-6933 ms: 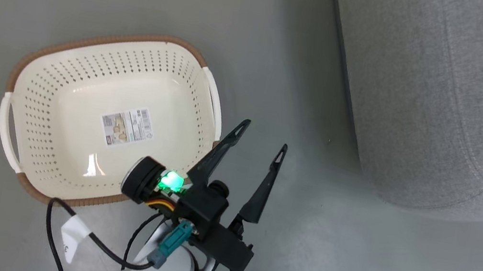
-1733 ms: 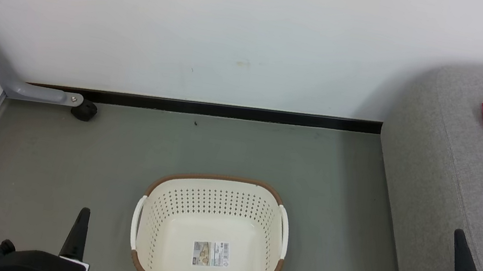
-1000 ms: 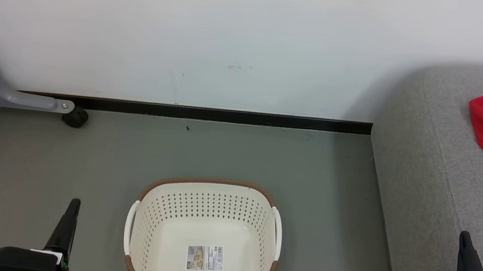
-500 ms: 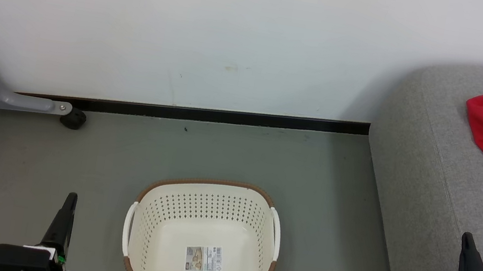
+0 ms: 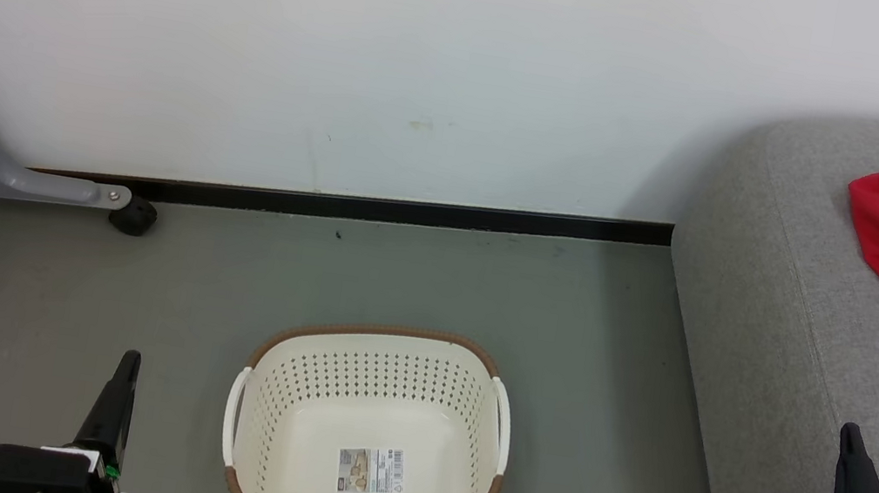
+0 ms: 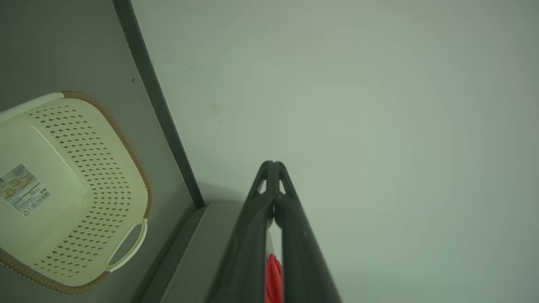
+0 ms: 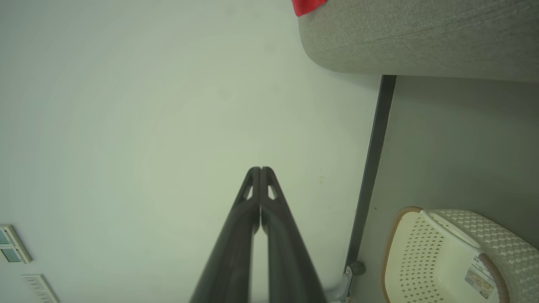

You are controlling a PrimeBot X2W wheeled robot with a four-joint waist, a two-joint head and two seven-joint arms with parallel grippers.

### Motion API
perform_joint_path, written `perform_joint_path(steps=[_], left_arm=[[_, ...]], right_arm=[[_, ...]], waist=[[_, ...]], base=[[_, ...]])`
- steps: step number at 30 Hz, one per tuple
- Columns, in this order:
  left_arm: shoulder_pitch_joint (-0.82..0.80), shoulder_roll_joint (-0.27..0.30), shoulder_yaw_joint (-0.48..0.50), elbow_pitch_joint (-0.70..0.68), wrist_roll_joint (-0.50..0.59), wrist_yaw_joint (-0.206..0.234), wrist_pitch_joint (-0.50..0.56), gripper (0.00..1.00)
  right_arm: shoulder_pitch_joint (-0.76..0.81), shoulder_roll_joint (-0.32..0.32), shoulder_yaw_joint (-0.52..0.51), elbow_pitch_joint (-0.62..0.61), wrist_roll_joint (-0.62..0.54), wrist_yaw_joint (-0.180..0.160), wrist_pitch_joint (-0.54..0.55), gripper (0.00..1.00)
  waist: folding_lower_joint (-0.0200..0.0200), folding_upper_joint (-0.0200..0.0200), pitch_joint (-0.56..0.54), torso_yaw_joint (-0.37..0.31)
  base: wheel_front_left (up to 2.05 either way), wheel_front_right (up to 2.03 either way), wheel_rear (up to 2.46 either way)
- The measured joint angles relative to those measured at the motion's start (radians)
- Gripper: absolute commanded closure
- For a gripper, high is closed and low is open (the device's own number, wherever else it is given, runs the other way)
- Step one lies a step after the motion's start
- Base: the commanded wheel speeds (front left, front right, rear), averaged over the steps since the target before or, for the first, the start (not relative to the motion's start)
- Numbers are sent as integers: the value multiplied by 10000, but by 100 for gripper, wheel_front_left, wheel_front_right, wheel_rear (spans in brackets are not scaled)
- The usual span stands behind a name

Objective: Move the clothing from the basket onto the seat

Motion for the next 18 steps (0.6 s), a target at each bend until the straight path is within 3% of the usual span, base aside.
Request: perform_joint_path(steps=[18], left_arm=[[-1, -2, 0, 0, 0, 0, 0, 100]], right_arm=[[5, 0, 0, -4, 13, 0, 0, 100]], waist=[[0, 0, 0, 0]], base=[[0, 0, 0]])
